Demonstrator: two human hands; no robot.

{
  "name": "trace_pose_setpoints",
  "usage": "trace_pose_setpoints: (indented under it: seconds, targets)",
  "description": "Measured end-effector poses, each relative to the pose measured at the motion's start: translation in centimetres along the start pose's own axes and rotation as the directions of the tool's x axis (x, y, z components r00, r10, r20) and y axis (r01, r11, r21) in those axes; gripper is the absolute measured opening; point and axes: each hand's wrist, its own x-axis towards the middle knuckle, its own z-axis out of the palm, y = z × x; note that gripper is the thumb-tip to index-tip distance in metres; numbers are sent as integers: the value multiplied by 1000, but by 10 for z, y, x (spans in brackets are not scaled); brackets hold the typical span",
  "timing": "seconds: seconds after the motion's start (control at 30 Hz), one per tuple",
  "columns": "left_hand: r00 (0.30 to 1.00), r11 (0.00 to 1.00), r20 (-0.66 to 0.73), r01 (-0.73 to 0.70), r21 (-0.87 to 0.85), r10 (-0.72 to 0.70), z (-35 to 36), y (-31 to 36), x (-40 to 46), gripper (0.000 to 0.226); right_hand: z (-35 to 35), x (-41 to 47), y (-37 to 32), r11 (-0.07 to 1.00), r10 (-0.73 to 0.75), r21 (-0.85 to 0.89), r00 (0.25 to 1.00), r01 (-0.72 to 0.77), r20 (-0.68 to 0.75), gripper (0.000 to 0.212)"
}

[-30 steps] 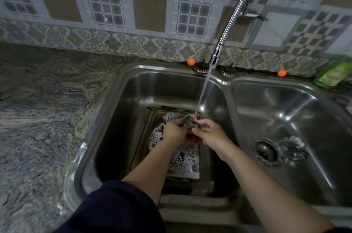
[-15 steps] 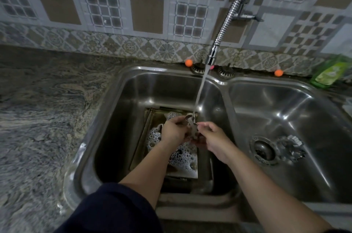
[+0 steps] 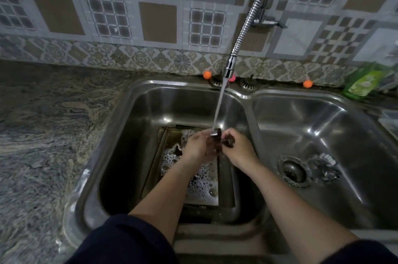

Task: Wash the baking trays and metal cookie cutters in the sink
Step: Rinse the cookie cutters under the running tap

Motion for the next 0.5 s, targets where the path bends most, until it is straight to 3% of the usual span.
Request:
trace_pose_setpoints:
  seconds: [0.07,0.2,0.27,0.3,0.37,0.43,0.5]
  targets:
    - [1000,1000,12,-19,-26,19,5,0,-1,27,-8,-2,-1,992,-77,-107,997,74,-24,34]
    - [988,983,-110,-121,-135,107,24,5,1,13,-43,-4,3,905,-261,-361,963,223,-62,49]
    - [961,977,-179,-208,41,212,37,2,13,12,-65,-3,15,876,-289,-433,950,213,-119,37]
    - [930,925,-169,-277,260,326,45,0,18,13,-76,-2,24,890,-272,-418,948,182,-167,33]
    - [884,665,40,-379,643,465,65,-4,15,27,-98,0,47,941,-165,-329,953,75,-254,32]
    - [874,365,269,-424,829,404,88,-15,16,47,-119,0,79,951,25,-294,971,-96,-238,34]
    - [899,142,359,-401,905,252,111,-27,17,67,-139,-3,117,900,219,-341,958,-272,-185,35]
